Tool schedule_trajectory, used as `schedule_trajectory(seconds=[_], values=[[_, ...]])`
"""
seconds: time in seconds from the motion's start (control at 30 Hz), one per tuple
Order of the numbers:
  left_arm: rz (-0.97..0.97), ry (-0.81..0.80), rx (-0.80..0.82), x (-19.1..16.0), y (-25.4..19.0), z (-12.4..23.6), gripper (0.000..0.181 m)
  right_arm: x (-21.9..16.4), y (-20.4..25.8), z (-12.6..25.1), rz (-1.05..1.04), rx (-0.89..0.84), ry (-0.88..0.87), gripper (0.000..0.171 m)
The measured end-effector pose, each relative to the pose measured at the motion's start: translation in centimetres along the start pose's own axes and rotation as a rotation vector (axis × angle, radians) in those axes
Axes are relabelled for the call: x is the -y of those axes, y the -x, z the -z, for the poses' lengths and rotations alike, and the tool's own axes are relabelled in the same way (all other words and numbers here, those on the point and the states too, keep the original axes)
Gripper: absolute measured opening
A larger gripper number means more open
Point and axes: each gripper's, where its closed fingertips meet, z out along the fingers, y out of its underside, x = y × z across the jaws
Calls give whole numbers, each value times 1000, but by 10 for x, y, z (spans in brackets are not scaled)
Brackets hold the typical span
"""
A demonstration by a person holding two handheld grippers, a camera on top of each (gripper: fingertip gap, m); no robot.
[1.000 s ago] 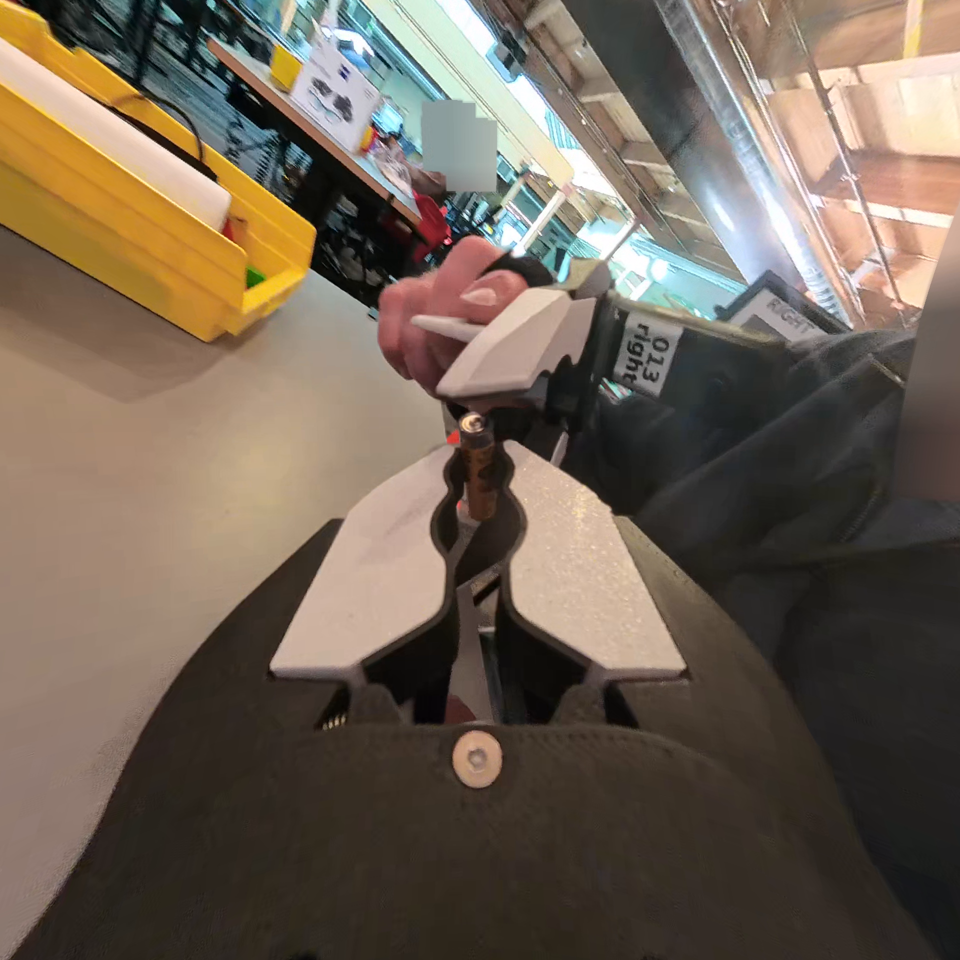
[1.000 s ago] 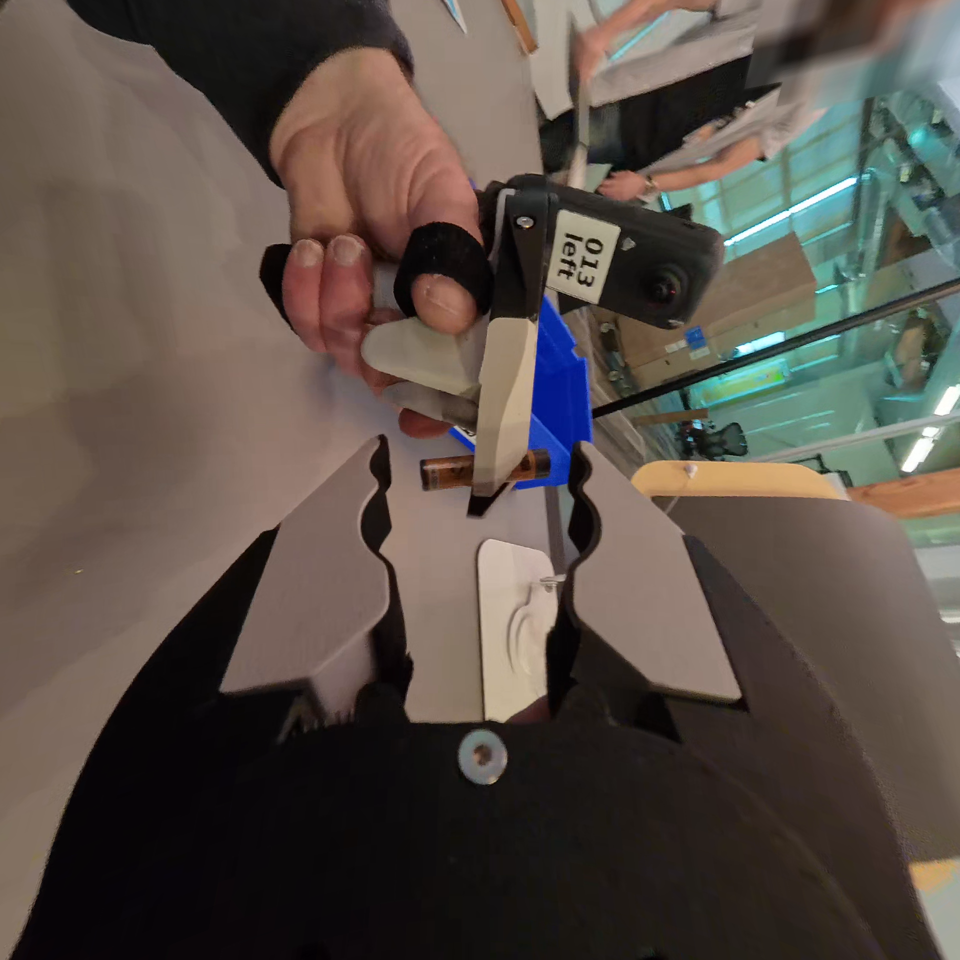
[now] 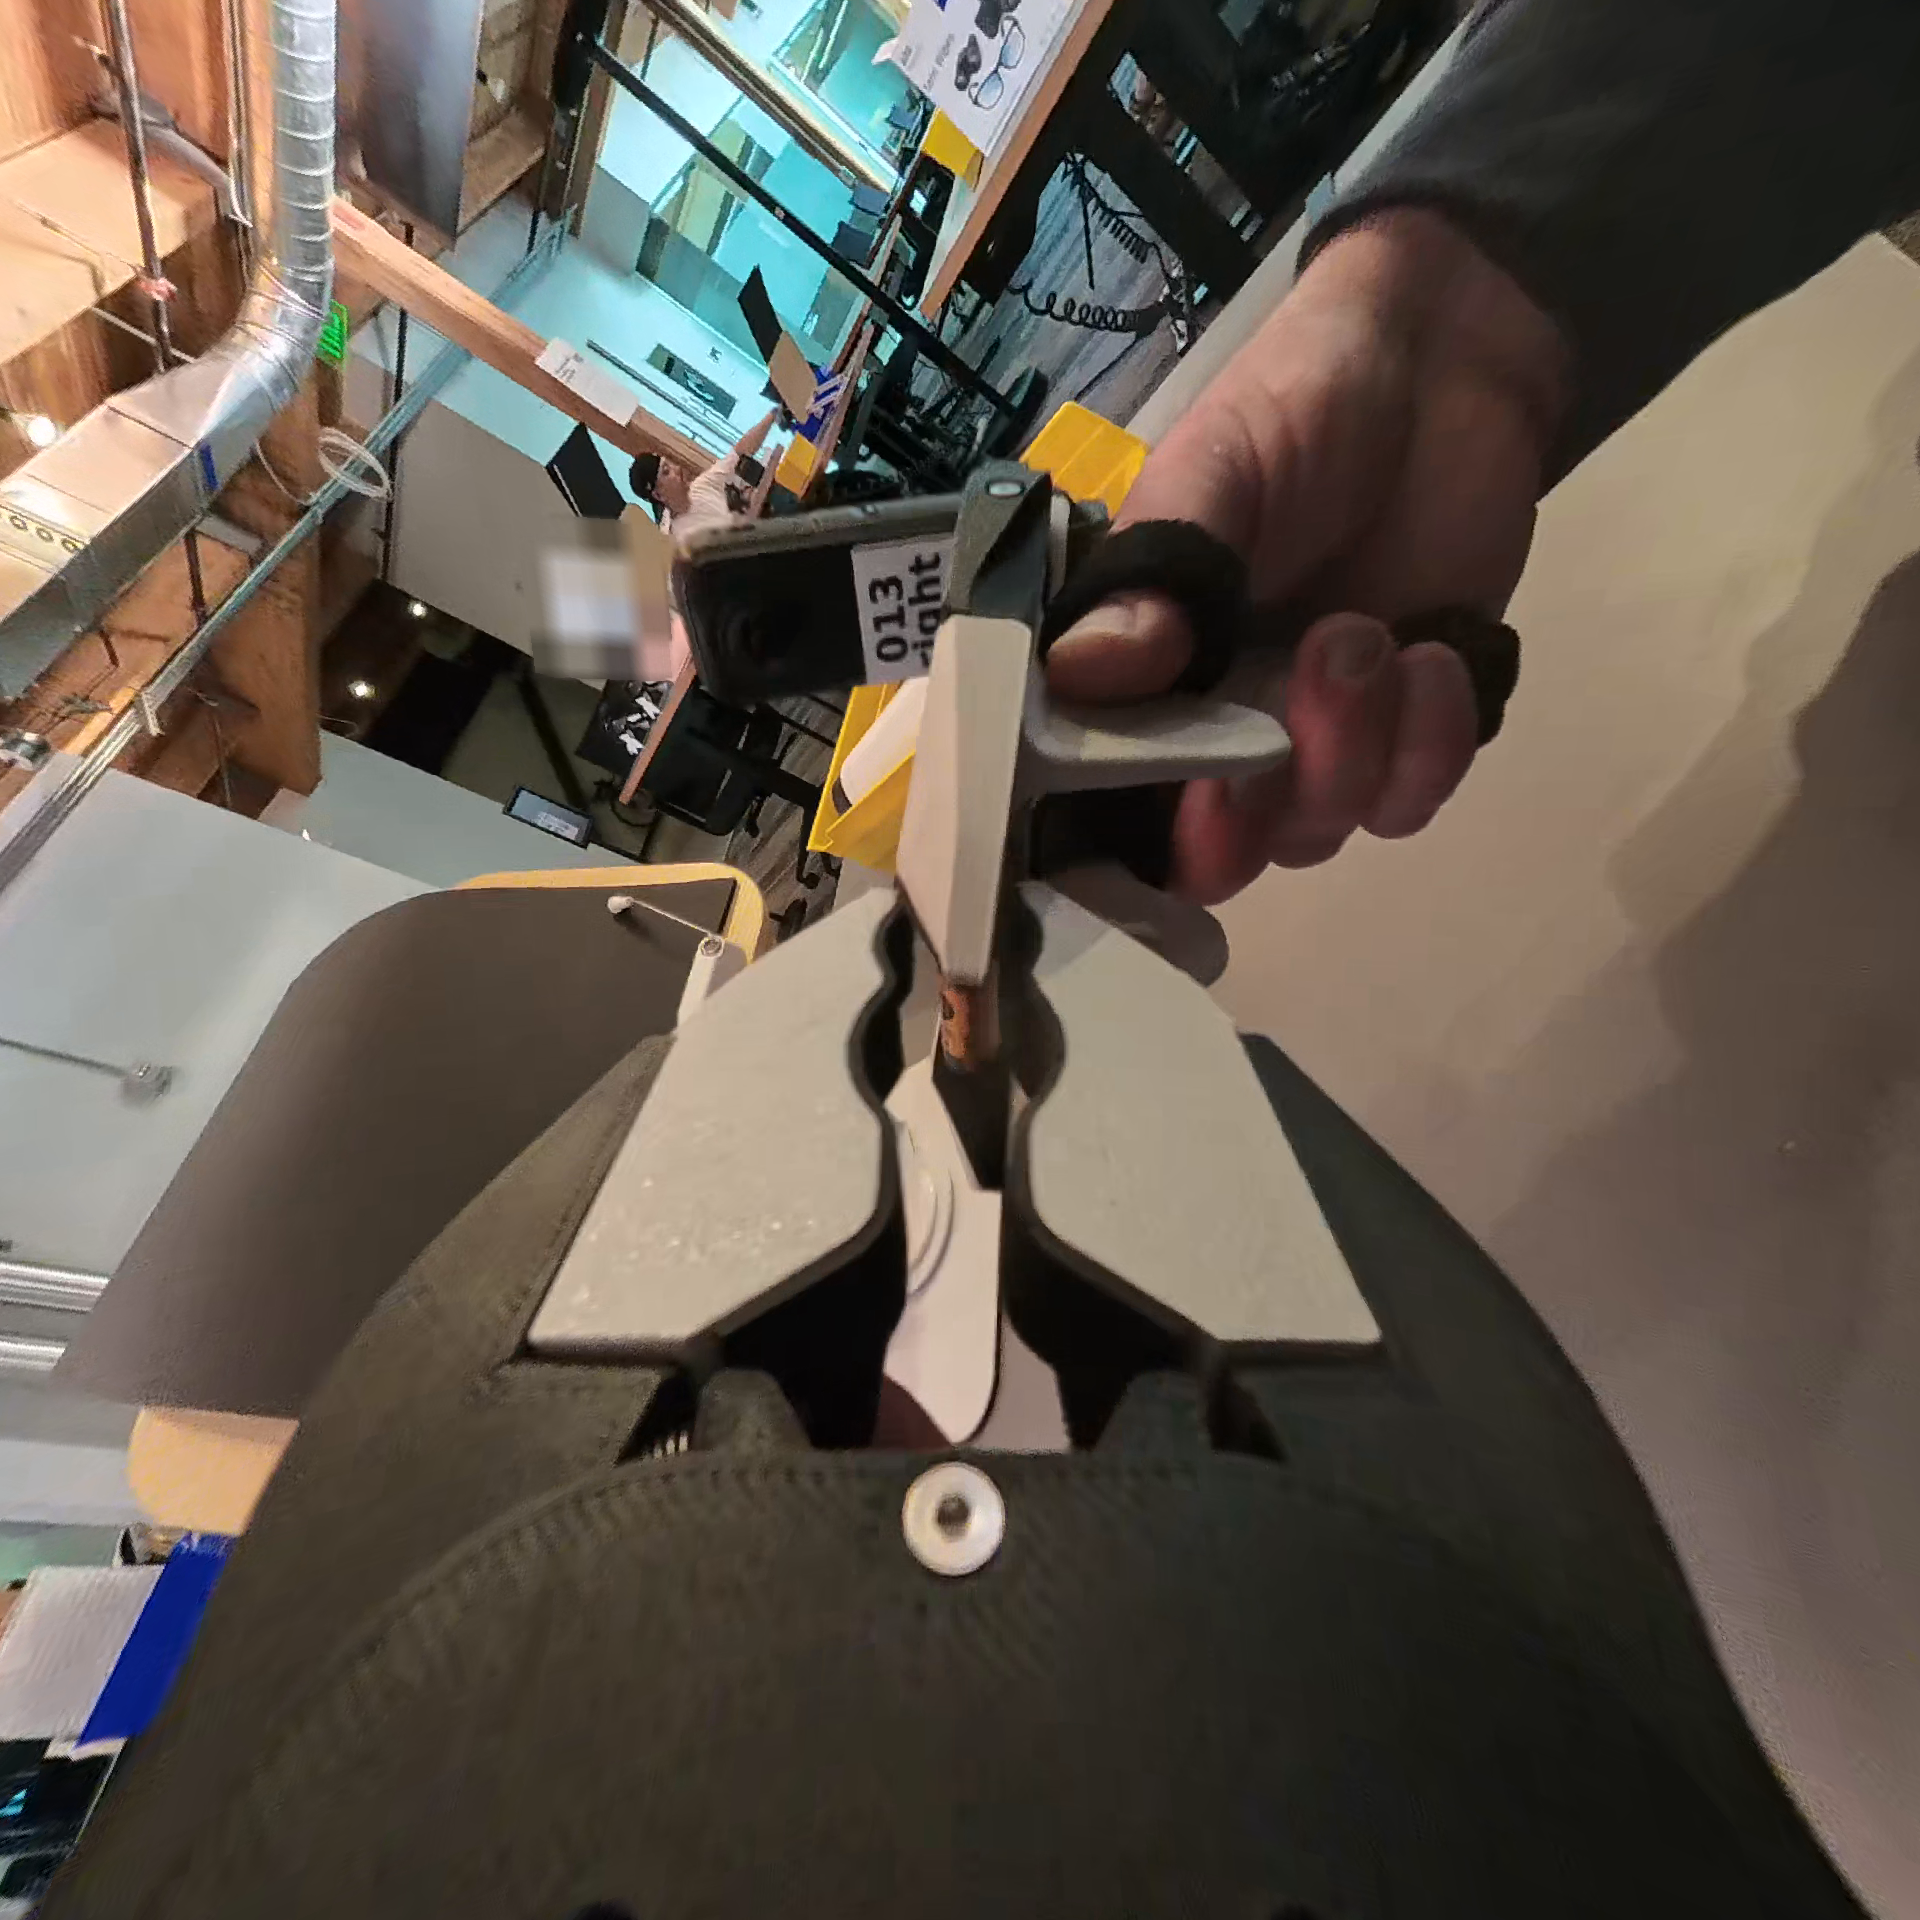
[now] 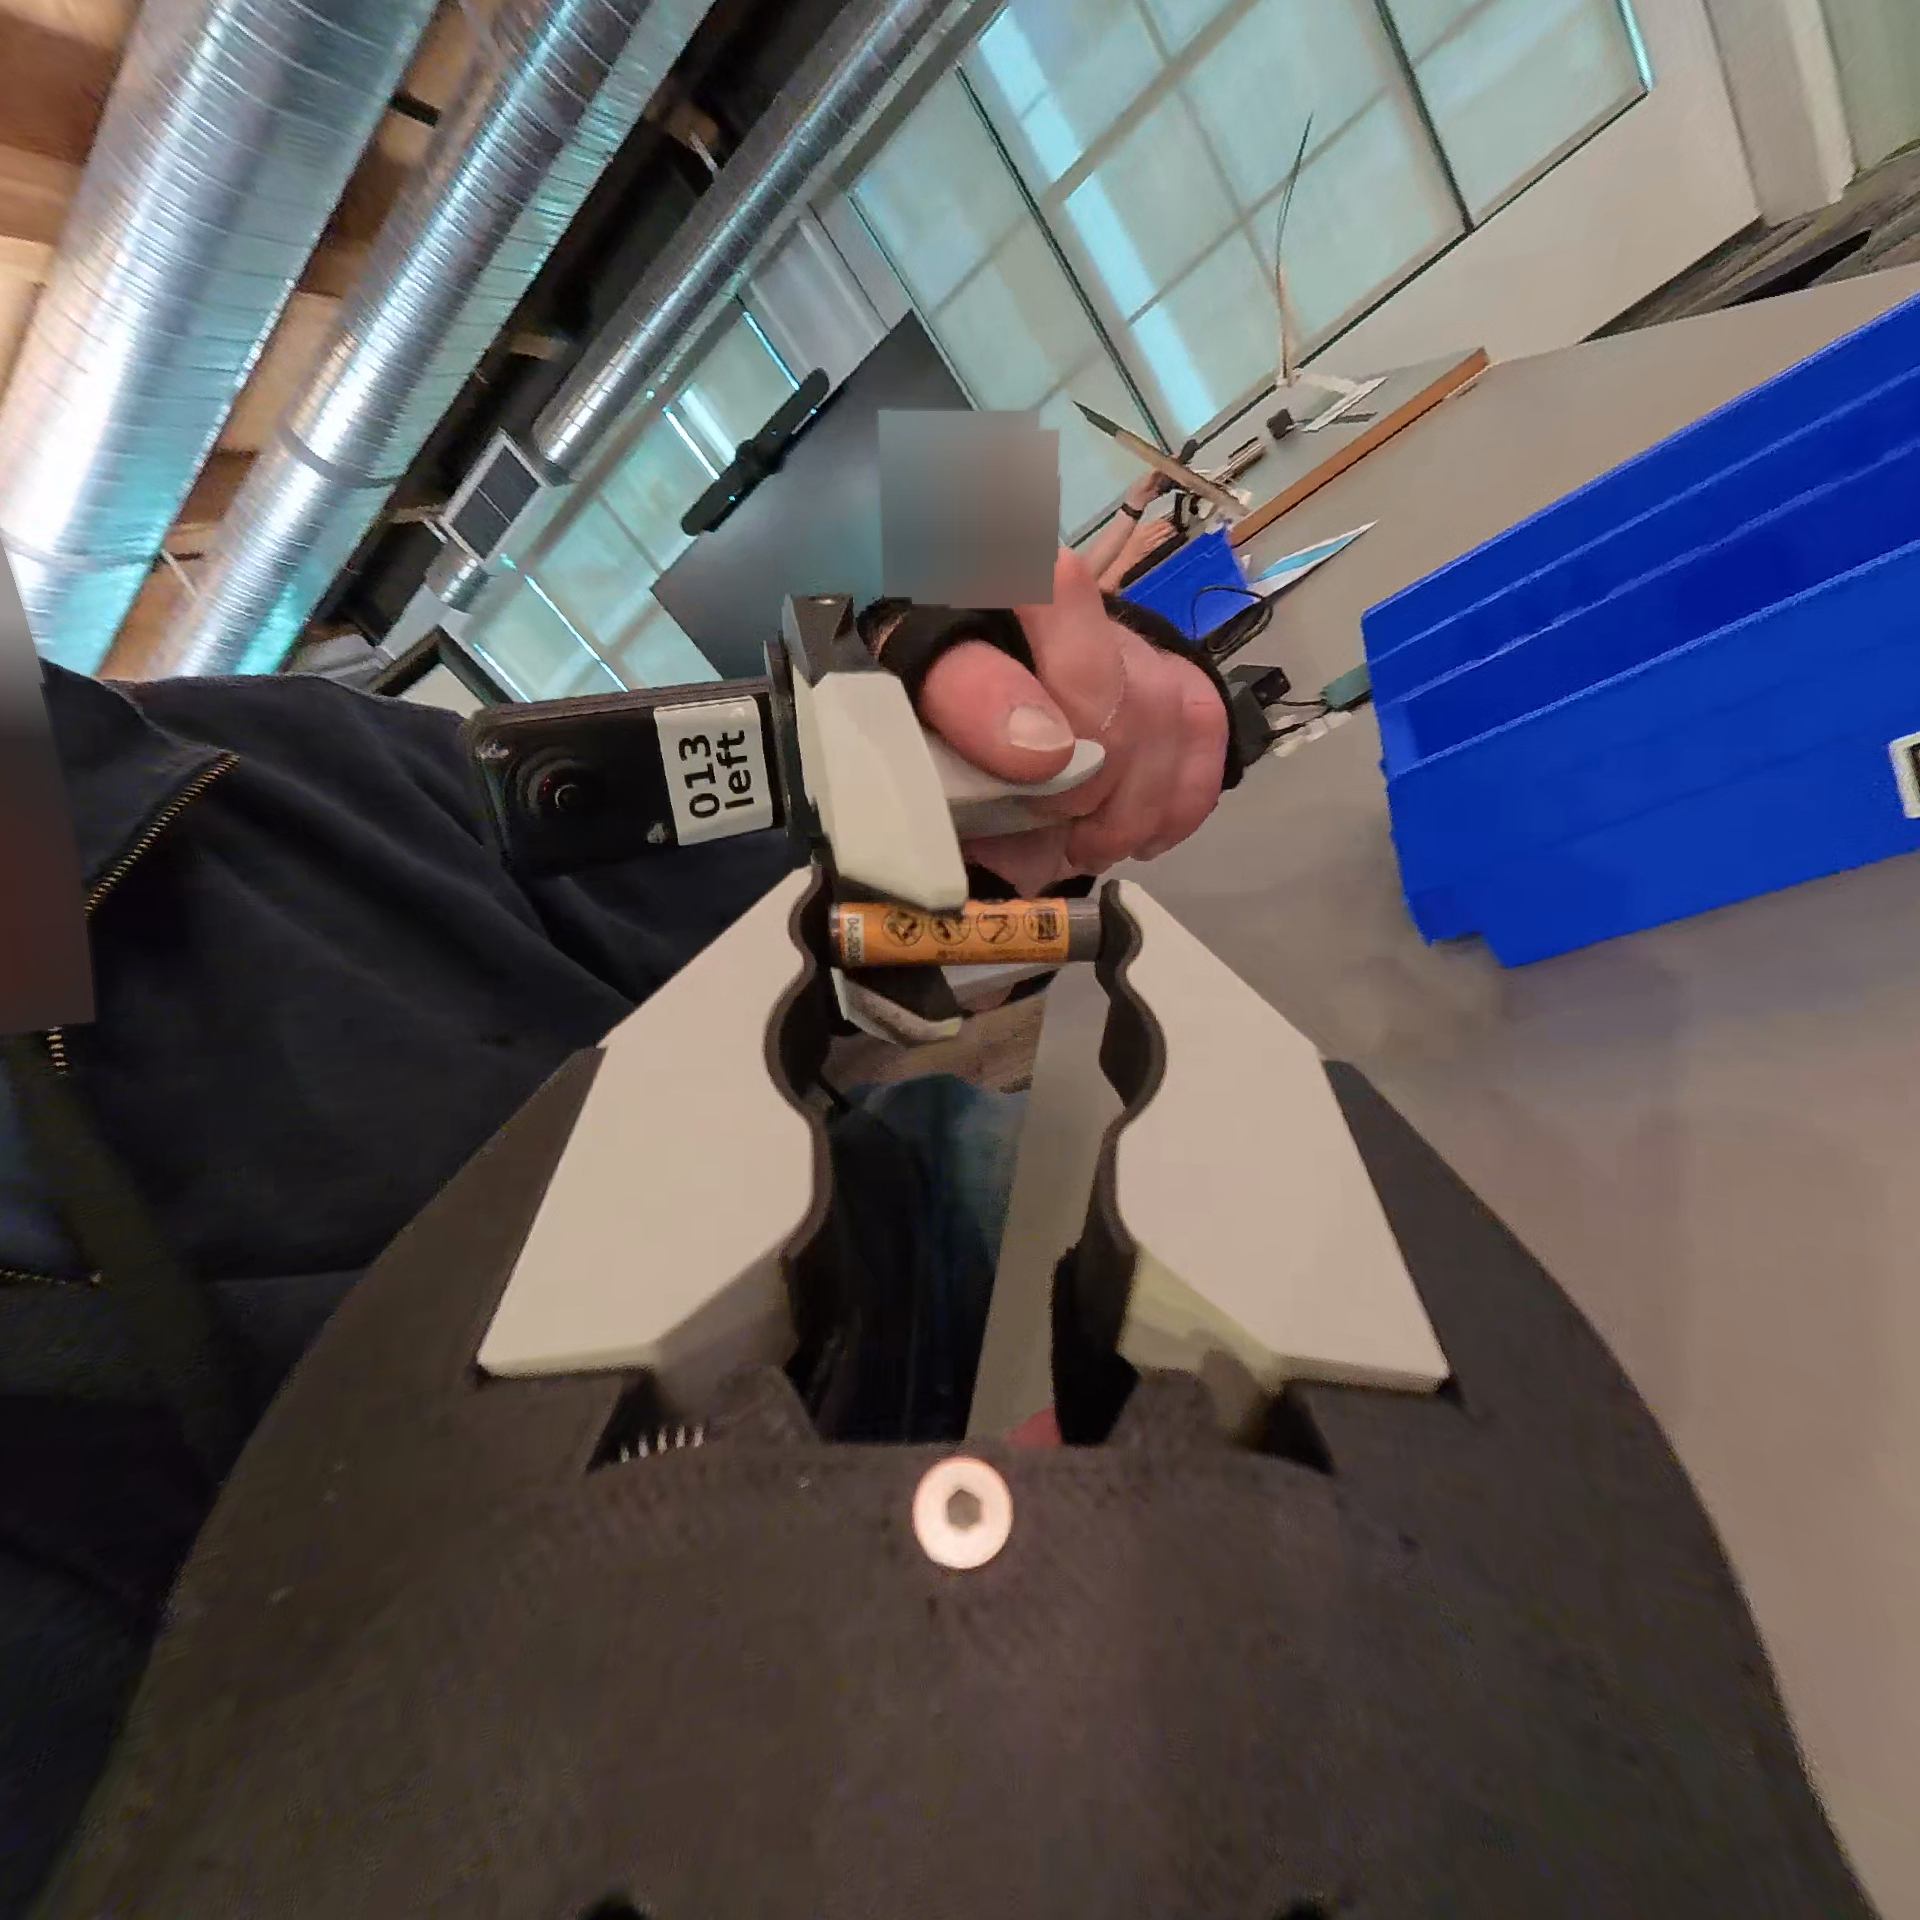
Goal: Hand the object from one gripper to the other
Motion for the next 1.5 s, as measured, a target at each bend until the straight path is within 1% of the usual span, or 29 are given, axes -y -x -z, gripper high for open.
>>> schedule_trajectory(seconds=[0.03, 0.13, 0.2, 0.23, 0.27, 0.3, 0.37, 0.47, 0.53, 0.6, 0.63, 0.7, 0.77, 0.83, 0.9, 0.97, 1.03, 1.07, 1.13, 1.2, 1.27, 1.33, 1.37, 1.4, 1.5], values=[[-3, -1, 2, 1, -1, -1, 11, 1, 1, 0, -15, 14, -12, 48], [38, 9, 12, 0, -1, -2, 11, 1, -1, 1, -13, 9, -36, 48], [64, 27, 31, -3, 1, -3, 11, 4, -5, 2, 40, -32, -52, 49], [110, 35, 36, -5, 4, -3, 11, 7, -8, 5, 78, -63, -66, 50], [184, 39, 36, -8, 7, -3, 10, 11, -11, 8, 113, -101, -83, 63], [259, 29, 44, -10, 13, -2, 10, 14, -13, 12, 161, -141, -83, 66], [428, 10, 36, -14, 23, 1, 10, 14, -18, 19, 317, -257, -38, 68], [691, -42, -18, -20, 33, 4, 10, 12, -21, 26, 576, -409, 76, 71], [882, -74, -113, -21, 32, 4, 10, 15, -21, 28, 728, -487, 124, 75], [1039, -120, -157, -22, 37, 4, 10, 19, -17, 28, 880, -559, 160, 75], [1113, -145, -205, -20, 37, 4, 10, 21, -17, 27, 973, -606, 189, 75], [1237, -185, -245, -19, 40, 4, 10, 24, -17, 26, 1185, -710, 261, 76], [1346, -211, -351, -14, 35, 3, 10, 28, -13, 21, 1378, -769, 309, 77], [1420, -199, -478, -9, 22, 1, 10, 28, -16, 18, 1510, -801, 401, 75], [1427, -193, -508, -6, 17, -2, 10, 23, -22, 17, 1554, -785, 483, 72], [1411, -173, -544, -4, 11, -2, 10, 18, -24, 17, 1554, -738, 523, 63], [1397, -150, -576, -2, 6, -2, 10, 15, -22, 19, 1557, -699, 555, 49], [1395, -149, -586, -2, 6, -1, 10, 13, -21, 19, 1562, -686, 570, 46], [1392, -138, -606, -1, 4, -1, 10, 11, -21, 20, 1562, -676, 603, 46], [1398, -143, -607, -1, 4, -3, 10, 12, -21, 22, 1522, -677, 597, 46], [1368, -160, -581, -1, 7, -4, 13, 13, -19, 22, 1409, -649, 531, 46], [1290, -177, -499, -2, 14, -4, 24, 20, -14, 24, 1263, -614, 414, 46], [1228, -178, -444, -3, 19, -2, 32, 22, -11, 26, 1184, -587, 361, 46], [1141, -167, -379, -6, 22, 0, 34, 26, -8, 28, 1117, -560, 302, 45], [858, -112, -219, -10, 32, 7, 38, 31, -2, 34, 958, -480, 175, 45]])
